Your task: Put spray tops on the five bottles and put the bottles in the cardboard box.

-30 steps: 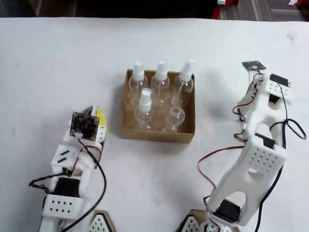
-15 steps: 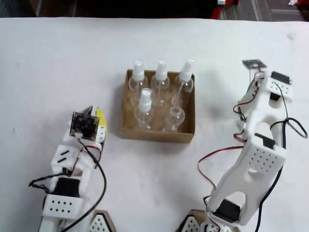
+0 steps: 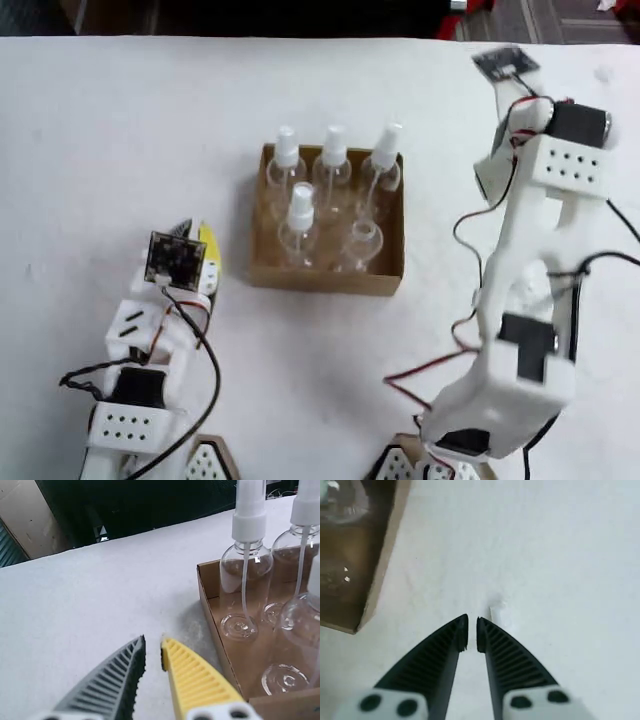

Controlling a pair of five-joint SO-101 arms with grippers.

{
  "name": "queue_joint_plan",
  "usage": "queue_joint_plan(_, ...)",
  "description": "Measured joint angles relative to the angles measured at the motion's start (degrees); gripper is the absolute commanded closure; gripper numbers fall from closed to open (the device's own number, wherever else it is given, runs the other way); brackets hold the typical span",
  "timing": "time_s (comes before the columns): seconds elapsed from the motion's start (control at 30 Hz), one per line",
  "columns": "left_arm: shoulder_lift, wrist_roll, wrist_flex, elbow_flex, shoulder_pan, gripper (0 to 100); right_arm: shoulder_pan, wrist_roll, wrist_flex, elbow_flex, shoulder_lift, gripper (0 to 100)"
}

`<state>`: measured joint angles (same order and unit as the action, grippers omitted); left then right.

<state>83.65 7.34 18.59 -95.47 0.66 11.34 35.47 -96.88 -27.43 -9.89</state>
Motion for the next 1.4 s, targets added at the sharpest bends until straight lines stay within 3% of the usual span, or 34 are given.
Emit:
queue_joint_plan(0.17,0.00,0.00,0.00,0.00,0.00,94,-2.99,-0.44,-0.18,0.00,11.16,98.4)
queue_joint_plan(0.43,0.00,0.00,0.00,0.00,0.00,94,-10.99,-15.21,-0.18,-0.09,27.16,98.4)
queue_joint_plan(0.63,0.00,0.00,0.00,0.00,0.00,94,-18.99,-16.26,-0.18,-0.09,30.59,98.4)
queue_joint_plan(0.8,0.00,0.00,0.00,0.00,0.00,94,-20.48,-15.91,0.00,-0.26,30.77,98.4)
queue_joint_plan(0.9,0.00,0.00,0.00,0.00,0.00,94,-16.97,-8.88,0.00,0.79,30.42,98.4)
queue_joint_plan(1.13,0.00,0.00,0.00,0.00,0.00,94,-0.44,11.96,3.87,16.70,18.02,96.8)
queue_joint_plan(1.3,0.00,0.00,0.00,0.00,0.00,94,7.56,16.00,10.37,21.19,5.54,82.1)
queue_joint_plan(1.4,0.00,0.00,0.00,0.00,0.00,94,9.23,16.70,13.71,21.45,-1.49,82.4)
